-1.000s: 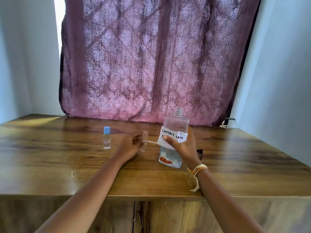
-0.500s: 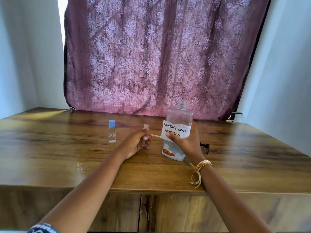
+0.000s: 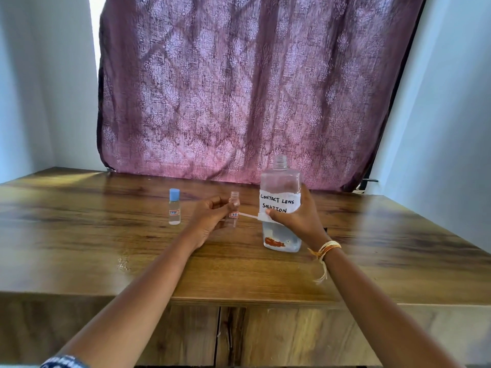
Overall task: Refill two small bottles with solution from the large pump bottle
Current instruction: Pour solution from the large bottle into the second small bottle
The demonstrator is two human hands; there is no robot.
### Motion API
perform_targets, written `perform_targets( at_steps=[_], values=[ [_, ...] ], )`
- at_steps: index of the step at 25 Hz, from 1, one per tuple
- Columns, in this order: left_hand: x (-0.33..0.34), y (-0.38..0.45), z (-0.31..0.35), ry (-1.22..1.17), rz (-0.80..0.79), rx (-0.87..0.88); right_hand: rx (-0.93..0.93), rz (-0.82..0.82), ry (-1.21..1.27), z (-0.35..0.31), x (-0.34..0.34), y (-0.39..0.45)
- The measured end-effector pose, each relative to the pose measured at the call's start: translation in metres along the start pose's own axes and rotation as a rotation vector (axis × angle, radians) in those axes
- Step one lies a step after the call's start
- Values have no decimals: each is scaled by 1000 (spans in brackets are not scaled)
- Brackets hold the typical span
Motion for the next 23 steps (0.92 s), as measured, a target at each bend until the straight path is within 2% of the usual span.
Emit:
perform_targets(
  at_steps=[6,12,23],
  values=[
    [8,0,9,-135,-68,54,-126,-75,-369,-31,-19,11],
    [14,-2,16,-192,-131,58,-262,-161,-679,-43,-8,12],
    [21,-7,20,-136,-168,37,-377,-111,-1024,-46,2,18]
  ],
)
Point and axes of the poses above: each hand's wrist, its own y-axis towards the middle knuckle, its own x-axis out of the palm, z = x × y, the point moved 8 cm from there along y, towards the middle knuckle, and after that the axes turned 10 degrees about x, right-handed, at the moved point
